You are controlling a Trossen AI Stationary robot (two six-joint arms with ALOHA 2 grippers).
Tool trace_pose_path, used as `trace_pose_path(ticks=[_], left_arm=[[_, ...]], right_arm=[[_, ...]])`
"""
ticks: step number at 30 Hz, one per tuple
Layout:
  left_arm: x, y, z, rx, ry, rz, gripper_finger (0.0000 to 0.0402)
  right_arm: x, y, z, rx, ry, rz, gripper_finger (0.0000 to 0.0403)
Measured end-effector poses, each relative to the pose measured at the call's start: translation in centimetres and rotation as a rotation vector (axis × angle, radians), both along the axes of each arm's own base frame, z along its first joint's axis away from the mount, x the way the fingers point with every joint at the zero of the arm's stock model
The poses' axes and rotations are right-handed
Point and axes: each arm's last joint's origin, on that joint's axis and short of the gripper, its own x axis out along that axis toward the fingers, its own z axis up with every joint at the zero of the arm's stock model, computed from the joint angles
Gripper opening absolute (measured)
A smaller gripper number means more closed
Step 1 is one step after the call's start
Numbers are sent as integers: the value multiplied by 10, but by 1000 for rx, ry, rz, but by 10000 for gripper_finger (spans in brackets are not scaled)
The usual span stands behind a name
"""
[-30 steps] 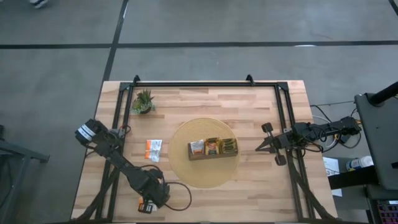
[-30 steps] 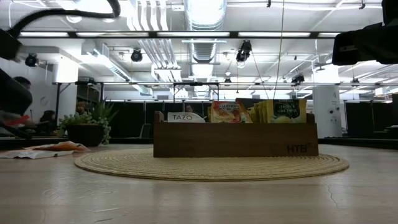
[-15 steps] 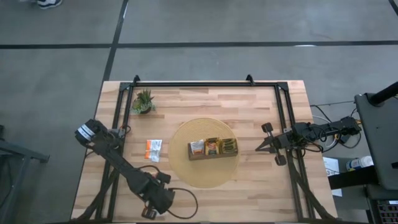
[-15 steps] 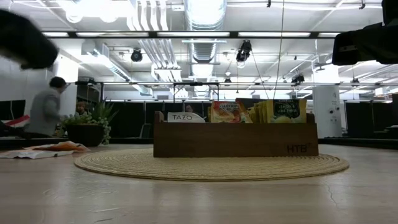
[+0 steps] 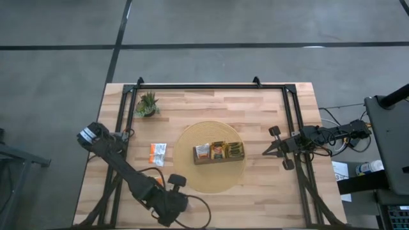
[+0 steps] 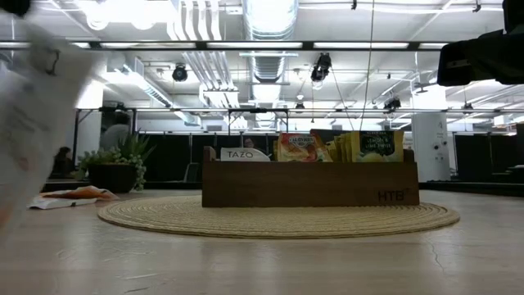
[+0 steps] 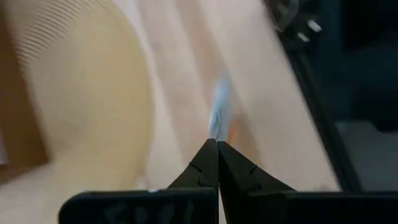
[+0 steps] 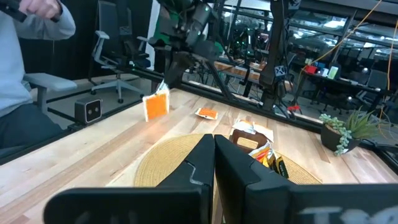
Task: Pick & Place Tea
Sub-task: Put the white tea bag into the left of the wooden organizer
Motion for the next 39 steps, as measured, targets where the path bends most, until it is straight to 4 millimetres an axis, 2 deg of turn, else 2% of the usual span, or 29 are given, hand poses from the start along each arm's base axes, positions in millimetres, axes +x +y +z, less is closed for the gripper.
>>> trace_pose_path(ticks=[9, 23, 27, 32, 39], left_arm=[[18, 16, 15, 162, -177, 137, 0], [26, 33, 1, 109, -85, 144, 0], [26, 32, 0, 78, -59, 81, 3], [27, 30, -5, 57, -73, 18, 46], [34, 40, -24, 44, -73, 72, 126]], right_arm=[[0, 0, 0, 0, 0, 1, 9], [0, 0, 0, 0, 0, 0, 9], [0, 0, 0, 0, 0, 0, 9], [0, 0, 0, 0, 0, 0, 9], [0, 0, 0, 0, 0, 0, 9]])
